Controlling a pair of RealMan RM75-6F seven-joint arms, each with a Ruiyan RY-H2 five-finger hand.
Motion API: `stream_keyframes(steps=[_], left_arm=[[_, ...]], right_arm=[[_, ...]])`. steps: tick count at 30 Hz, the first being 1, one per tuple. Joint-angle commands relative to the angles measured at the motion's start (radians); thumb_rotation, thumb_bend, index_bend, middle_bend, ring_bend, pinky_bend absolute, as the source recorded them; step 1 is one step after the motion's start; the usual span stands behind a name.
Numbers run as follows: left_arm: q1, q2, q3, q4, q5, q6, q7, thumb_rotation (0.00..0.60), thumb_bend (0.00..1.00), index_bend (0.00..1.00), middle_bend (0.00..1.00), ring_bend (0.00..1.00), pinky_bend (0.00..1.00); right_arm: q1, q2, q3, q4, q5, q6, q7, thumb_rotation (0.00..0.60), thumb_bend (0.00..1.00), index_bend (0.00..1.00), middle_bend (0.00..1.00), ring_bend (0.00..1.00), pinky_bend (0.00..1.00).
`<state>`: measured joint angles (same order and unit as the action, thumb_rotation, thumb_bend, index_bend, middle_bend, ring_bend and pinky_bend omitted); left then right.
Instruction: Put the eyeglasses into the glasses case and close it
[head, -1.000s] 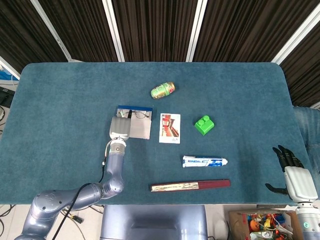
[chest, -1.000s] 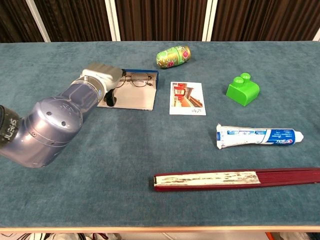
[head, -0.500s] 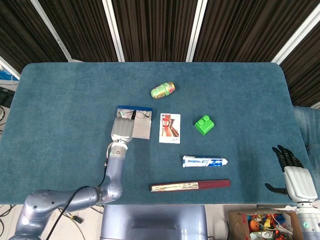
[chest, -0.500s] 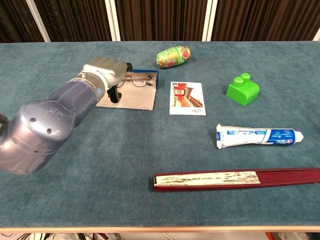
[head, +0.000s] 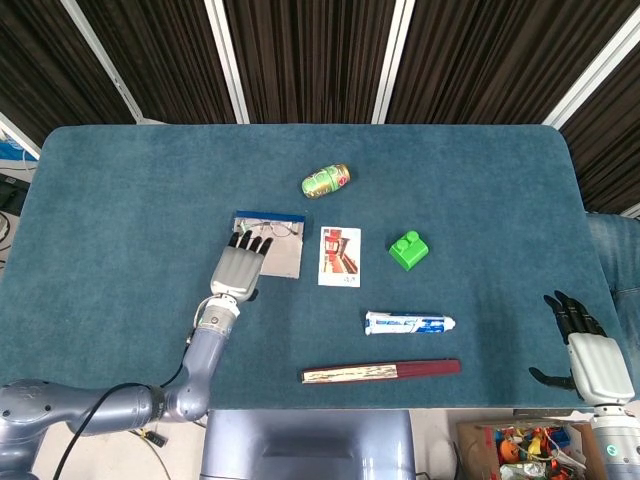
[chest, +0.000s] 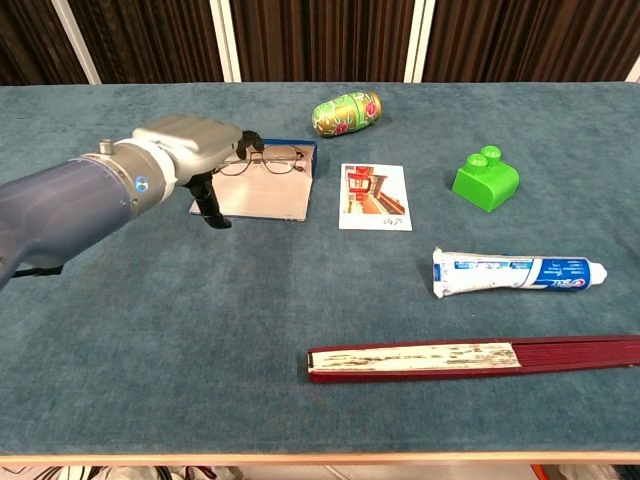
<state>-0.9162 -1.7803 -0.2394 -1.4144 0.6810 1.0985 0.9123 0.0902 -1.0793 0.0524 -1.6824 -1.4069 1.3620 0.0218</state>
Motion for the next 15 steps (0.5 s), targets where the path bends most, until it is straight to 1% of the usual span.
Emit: stream_keyframes(steps=[1, 7, 15], left_arm=[[0.015, 0.012, 0.031, 0.016, 0.042, -0.020, -0.035, 0.600, 0.16, 0.11, 0.15, 0.04, 0.10], [0.016, -0.014, 0.060, 0.097, 0.111, -0.036, -0.080, 0.600, 0.16, 0.11, 0.18, 0.05, 0.10], [-0.011, -0.064, 0.050, 0.200, 0.109, -0.077, -0.076, 0.600, 0.16, 0.15, 0.23, 0.07, 0.12]], right_arm=[[0.000, 0.001, 0.000, -0.001, 0.001, 0.000, 0.001, 0.600, 0.10, 0.05, 0.00, 0.04, 0.18], [0.001, 0.003, 0.000, -0.003, 0.005, -0.005, 0.005, 0.600, 0.10, 0.05, 0.00, 0.04, 0.18], [0.001, 0.004, 0.000, -0.003, 0.009, -0.008, 0.004, 0.600, 0.10, 0.05, 0.00, 0.04, 0.18]])
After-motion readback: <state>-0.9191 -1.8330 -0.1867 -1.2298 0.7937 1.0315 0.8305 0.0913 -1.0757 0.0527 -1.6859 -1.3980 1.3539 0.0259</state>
